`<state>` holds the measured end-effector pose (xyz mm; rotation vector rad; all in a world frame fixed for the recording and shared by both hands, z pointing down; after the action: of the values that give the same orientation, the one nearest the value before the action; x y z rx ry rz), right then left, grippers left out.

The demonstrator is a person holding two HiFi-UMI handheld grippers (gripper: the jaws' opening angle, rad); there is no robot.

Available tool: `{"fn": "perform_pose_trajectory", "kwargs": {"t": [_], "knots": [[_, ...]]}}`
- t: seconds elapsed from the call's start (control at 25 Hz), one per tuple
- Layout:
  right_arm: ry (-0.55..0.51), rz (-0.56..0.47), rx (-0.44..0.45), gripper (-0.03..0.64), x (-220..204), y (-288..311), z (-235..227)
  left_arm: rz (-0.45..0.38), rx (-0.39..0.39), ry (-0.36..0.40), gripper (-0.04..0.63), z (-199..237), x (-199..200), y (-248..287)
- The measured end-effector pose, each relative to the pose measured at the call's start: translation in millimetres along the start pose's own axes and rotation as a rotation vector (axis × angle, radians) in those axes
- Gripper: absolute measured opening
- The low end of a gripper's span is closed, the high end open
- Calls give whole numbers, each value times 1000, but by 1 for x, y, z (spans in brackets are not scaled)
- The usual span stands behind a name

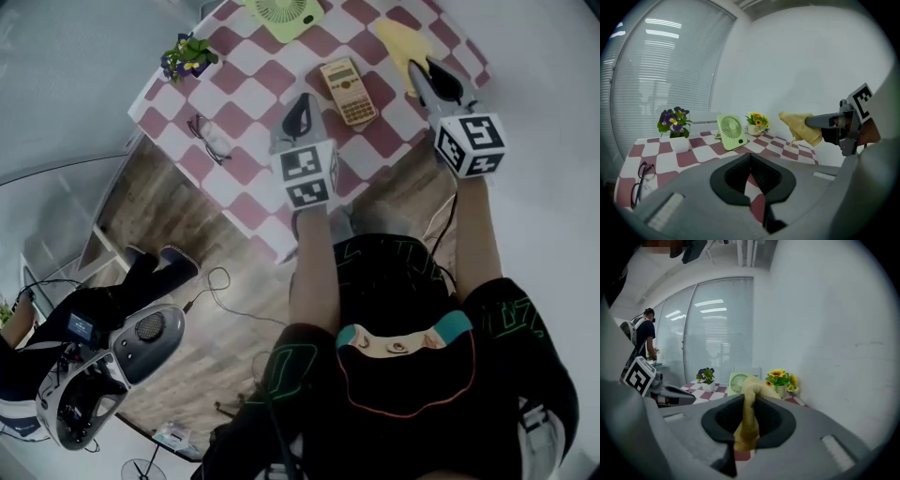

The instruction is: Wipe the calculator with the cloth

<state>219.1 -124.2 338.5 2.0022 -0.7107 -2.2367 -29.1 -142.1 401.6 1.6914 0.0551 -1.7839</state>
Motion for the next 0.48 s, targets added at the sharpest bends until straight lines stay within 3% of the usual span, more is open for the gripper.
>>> {"fn": "perform_pose_trajectory", "kwargs": {"t": [0.32, 0.48], "knots": [[-295, 110, 270, 63, -4, 73, 21, 27, 52, -27, 11, 6, -11, 9], [-468, 177, 416, 63, -20, 104, 34, 30, 117, -82, 11, 2, -23, 1]]}}
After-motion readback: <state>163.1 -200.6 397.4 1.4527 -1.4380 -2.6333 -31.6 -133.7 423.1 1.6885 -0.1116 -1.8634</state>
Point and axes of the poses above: the fingertips, and each gripper's own axes: y forward along the fingers, z to its left, x out of its top, the point moved 8 cm from there along -y, backward along the fingers, and after that the axes turned 1 degree about z, right-handed, at the moved point
